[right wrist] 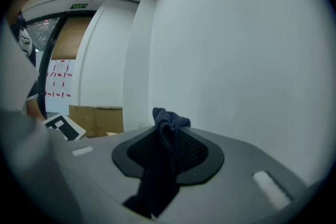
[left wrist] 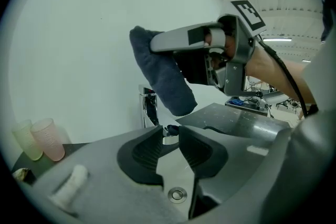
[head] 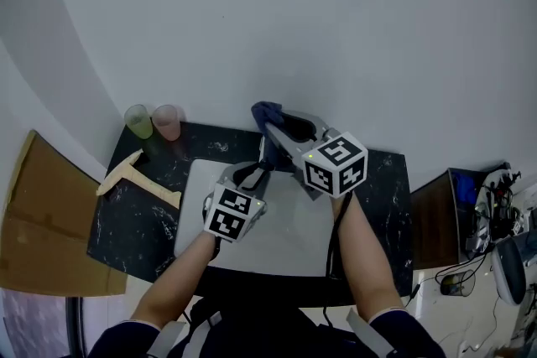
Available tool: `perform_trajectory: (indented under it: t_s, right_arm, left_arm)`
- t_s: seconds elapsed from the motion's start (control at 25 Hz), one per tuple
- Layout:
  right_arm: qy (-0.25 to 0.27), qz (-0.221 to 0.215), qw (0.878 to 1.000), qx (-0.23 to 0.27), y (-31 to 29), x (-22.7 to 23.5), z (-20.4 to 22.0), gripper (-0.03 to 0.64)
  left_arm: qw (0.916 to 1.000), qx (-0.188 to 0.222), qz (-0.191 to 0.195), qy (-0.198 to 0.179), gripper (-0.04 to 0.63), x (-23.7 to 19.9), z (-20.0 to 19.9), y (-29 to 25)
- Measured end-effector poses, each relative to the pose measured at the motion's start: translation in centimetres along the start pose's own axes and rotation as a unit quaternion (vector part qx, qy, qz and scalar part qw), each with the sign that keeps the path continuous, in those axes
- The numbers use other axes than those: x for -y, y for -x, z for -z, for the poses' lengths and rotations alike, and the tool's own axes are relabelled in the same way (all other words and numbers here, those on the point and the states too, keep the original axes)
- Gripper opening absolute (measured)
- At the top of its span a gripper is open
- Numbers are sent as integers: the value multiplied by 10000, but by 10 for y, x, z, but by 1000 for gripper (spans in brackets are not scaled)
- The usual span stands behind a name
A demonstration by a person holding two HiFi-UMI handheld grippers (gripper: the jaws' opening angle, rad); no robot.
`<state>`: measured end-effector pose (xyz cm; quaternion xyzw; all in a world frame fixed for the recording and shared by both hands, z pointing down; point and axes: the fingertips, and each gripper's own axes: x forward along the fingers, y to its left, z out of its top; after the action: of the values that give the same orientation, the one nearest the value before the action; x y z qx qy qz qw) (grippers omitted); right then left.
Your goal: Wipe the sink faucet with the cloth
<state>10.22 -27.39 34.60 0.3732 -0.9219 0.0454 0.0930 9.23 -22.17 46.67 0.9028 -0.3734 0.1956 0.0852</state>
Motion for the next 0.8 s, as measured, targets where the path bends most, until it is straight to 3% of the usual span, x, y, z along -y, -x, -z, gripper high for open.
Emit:
perform_trajectory:
  t_s: [0.16, 0.32, 0.8]
  right_arm:
    - [175, -31, 9977, -662, -20, 15, 23, 106]
    - [237, -23, 9956, -902, -34, 30, 29, 104]
    - [-438, 868, 9943, -438, -27, 77, 33, 104]
  left_arm:
    - [10000, -32, 31, -21, 98, 0, -1, -1]
    - [10000, -62, 50, -48, 97, 1, -2, -1]
    - [9999, -139, -31, -71, 97, 1, -1, 0]
